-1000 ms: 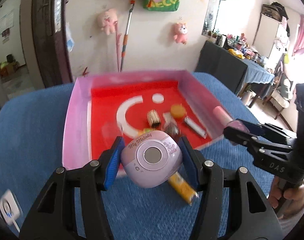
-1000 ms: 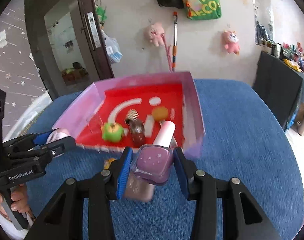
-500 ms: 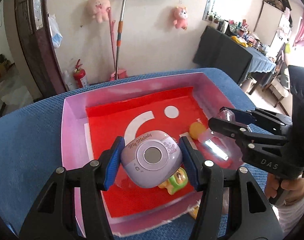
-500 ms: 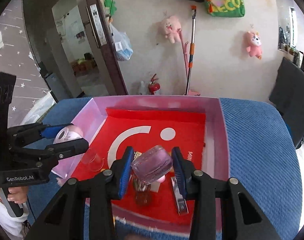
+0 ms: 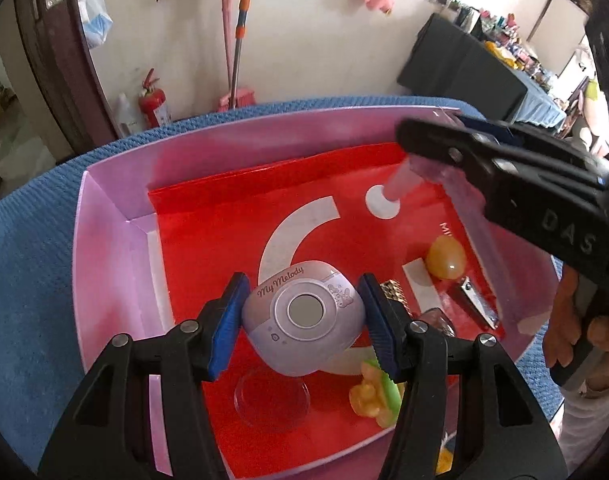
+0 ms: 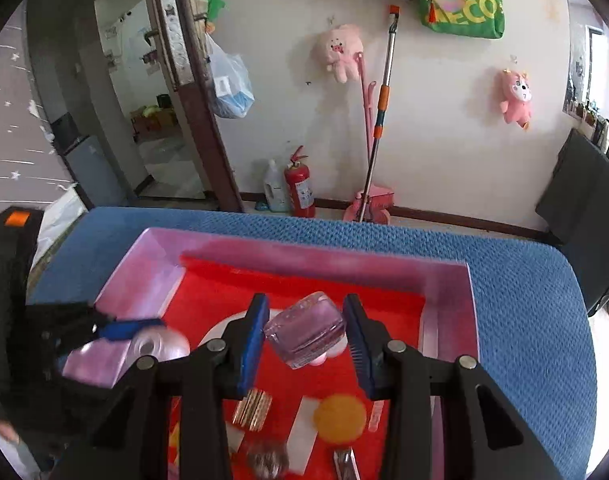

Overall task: Organize rigid objects
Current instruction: 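Carry the compact and nail polish with both tools into the pink box, then lower the compact and nail polish onto the red mat and open both tools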

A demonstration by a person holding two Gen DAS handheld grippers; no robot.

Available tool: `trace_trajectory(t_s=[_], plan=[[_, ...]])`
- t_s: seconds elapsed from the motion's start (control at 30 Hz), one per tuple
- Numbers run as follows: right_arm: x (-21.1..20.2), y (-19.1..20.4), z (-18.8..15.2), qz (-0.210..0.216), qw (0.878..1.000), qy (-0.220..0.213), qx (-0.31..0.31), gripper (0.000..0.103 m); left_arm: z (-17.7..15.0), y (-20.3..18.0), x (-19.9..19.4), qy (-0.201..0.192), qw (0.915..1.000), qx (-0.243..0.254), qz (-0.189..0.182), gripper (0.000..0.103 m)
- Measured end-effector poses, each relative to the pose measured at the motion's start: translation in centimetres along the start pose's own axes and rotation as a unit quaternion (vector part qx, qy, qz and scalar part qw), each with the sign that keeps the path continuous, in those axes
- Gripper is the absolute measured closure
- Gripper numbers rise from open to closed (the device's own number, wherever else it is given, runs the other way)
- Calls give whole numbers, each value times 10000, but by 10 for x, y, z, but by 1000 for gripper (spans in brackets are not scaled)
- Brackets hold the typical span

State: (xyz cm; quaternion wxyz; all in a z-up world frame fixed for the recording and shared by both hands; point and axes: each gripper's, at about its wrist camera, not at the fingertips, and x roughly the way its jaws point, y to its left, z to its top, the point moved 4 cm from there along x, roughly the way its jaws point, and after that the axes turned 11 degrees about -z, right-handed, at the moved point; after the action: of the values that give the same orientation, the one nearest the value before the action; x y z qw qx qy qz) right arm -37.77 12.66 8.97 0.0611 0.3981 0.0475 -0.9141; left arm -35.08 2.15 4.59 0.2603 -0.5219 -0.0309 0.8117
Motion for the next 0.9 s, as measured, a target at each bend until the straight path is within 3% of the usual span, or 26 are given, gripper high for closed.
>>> trace_trajectory(t_s=[0.17, 0.33, 0.63, 0.9], plan=[[25, 9, 13, -88, 9998, 130, -116, 62, 6, 10, 16, 216, 9996, -185, 19, 49], [43, 15, 6, -219, 9989, 314, -262, 62, 7, 11, 26, 332, 9992, -237, 47, 49], [32, 6, -17, -106, 9987, 443, -232, 62, 5, 5, 31, 468, 9988, -152, 84, 49], [40, 6, -35, 153, 9965, 818, 35, 63, 7, 5, 33, 496, 9986, -167, 100, 49]])
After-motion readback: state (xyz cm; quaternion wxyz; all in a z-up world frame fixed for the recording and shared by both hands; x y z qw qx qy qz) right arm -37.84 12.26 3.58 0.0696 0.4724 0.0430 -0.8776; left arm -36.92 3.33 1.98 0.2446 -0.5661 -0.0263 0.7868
